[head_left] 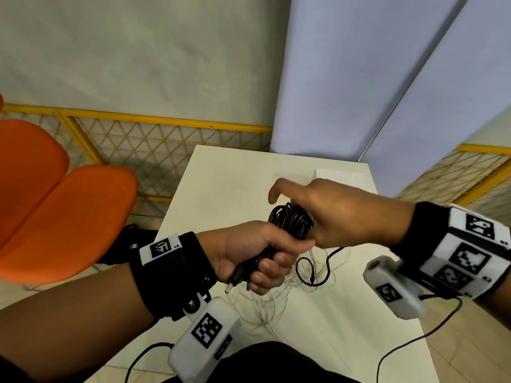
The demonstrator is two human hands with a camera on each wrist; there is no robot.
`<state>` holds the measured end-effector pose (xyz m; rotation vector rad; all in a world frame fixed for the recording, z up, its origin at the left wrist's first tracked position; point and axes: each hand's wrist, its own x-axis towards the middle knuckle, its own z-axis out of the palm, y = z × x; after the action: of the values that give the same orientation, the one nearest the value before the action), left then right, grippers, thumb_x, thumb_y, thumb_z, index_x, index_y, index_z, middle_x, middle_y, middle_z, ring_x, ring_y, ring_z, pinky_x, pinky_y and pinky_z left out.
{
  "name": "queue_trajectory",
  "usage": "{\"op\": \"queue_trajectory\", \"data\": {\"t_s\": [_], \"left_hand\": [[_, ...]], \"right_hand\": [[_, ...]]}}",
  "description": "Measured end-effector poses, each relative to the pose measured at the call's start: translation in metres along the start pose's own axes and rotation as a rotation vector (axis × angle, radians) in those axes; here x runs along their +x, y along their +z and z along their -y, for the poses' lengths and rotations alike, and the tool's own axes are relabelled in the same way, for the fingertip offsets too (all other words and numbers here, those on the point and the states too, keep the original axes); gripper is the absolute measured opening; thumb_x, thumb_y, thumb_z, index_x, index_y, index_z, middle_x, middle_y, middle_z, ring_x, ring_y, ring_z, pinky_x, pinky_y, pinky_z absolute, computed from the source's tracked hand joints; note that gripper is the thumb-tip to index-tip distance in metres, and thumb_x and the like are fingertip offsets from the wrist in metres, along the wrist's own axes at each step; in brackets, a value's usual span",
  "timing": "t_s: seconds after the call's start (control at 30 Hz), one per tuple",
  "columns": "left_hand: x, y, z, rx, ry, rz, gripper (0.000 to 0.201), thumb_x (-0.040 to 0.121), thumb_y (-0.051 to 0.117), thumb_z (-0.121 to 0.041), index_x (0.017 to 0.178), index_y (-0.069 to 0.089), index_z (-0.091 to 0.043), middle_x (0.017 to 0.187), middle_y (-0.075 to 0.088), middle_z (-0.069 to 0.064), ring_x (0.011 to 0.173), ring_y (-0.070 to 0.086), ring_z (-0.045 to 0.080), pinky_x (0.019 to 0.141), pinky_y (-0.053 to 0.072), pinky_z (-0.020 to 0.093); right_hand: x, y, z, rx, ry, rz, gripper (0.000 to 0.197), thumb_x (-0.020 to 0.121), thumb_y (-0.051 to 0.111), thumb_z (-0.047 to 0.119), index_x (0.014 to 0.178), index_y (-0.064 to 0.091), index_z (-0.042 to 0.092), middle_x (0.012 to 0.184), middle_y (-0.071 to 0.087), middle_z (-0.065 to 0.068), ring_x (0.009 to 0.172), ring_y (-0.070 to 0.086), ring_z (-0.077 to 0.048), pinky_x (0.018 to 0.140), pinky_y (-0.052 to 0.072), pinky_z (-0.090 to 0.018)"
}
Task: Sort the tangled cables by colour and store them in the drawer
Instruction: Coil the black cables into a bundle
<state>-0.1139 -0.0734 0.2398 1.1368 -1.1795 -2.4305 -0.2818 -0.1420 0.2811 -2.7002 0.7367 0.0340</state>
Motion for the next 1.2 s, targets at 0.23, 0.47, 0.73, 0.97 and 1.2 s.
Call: {"op": "queue_trajectory", "data": {"t_s": [0.23,0.47,0.73,0.97,1.2], "left_hand": [[-0.005,-0.007,-0.003,0.001,0.106,-0.211,0.06,0.084,0.055,-0.069,0.057,0.035,-0.02,0.045,0.027,-0.004,0.038,0.027,0.012,0.044,0.023,0.025],[-0.004,-0.01,-0.011,-0.064,0.21,-0.396,0.06,0.08,0.054,-0.07,0.055,0.036,-0.019,0.047,0.026,-0.001,0.04,0.026,0.015,0.046,0.02,0.026],[0.013,-0.003,-0.013,-0.16,0.307,-0.54,0.059,0.083,0.056,-0.07,0.059,0.041,-0.019,0.05,0.033,0.0,0.042,0.032,0.016,0.043,0.026,0.024],[0.021,0.002,-0.022,-0.247,0.451,-0.629,0.055,0.08,0.059,-0.071,0.065,0.049,-0.018,0.051,0.037,0.001,0.043,0.035,0.018,0.045,0.029,0.024],[0.026,0.01,-0.027,-0.177,0.565,-0.768,0.054,0.09,0.057,-0.061,0.063,0.051,-0.015,0.049,0.041,0.004,0.039,0.038,0.018,0.04,0.031,0.021]], "right_hand": [[-0.01,-0.016,-0.018,0.626,0.24,-0.009,0.029,0.091,0.068,0.018,0.114,0.051,0.024,0.069,0.068,-0.011,0.062,0.066,-0.028,0.061,0.048,-0.039],[-0.012,-0.014,-0.013,0.989,0.319,-0.102,0.033,0.104,0.041,0.028,0.091,0.054,0.0,0.061,0.03,-0.008,0.051,0.03,-0.022,0.063,0.053,-0.044],[-0.006,-0.002,0.0,1.103,0.418,-0.302,0.038,0.106,0.036,0.033,0.08,0.049,0.009,0.057,0.029,-0.004,0.05,0.024,-0.019,0.049,0.041,-0.033],[0.002,0.013,0.024,1.095,0.495,-0.496,0.038,0.107,0.032,0.029,0.078,0.046,0.009,0.048,0.037,0.0,0.042,0.029,-0.016,0.043,0.034,-0.029],[0.005,0.02,0.034,0.832,0.534,-0.492,0.041,0.107,0.033,0.033,0.078,0.05,0.011,0.053,0.061,0.001,0.038,0.05,-0.012,0.041,0.05,-0.036]]}}
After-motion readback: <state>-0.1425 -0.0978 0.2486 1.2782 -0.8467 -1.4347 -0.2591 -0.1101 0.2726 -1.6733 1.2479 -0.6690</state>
